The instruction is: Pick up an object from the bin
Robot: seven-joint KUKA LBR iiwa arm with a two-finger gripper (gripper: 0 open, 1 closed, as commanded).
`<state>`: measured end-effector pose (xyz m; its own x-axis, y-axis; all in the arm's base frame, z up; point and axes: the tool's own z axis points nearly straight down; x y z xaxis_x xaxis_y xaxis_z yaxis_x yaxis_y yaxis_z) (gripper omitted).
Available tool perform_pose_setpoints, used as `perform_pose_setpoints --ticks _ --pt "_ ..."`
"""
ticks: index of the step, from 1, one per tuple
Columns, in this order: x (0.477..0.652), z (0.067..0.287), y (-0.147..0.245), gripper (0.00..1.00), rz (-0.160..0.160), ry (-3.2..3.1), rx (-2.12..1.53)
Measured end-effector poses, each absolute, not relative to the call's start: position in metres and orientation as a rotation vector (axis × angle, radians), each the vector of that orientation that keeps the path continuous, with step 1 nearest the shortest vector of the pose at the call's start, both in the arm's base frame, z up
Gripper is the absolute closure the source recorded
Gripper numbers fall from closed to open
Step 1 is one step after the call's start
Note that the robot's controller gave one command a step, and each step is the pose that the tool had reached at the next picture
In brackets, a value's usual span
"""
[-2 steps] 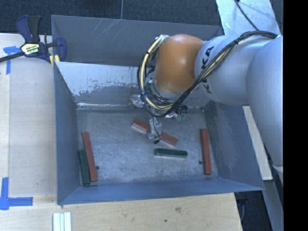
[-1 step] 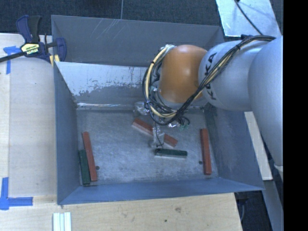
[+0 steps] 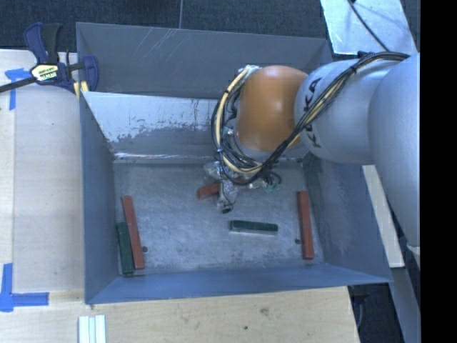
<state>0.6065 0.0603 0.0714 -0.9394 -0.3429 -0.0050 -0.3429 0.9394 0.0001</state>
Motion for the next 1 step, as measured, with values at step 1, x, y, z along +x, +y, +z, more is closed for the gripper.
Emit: perform_pose_setpoints --ticks 1 --pt "0.6152 0.2366 0.1047 1.00 -0.001 2.997 -0.899"
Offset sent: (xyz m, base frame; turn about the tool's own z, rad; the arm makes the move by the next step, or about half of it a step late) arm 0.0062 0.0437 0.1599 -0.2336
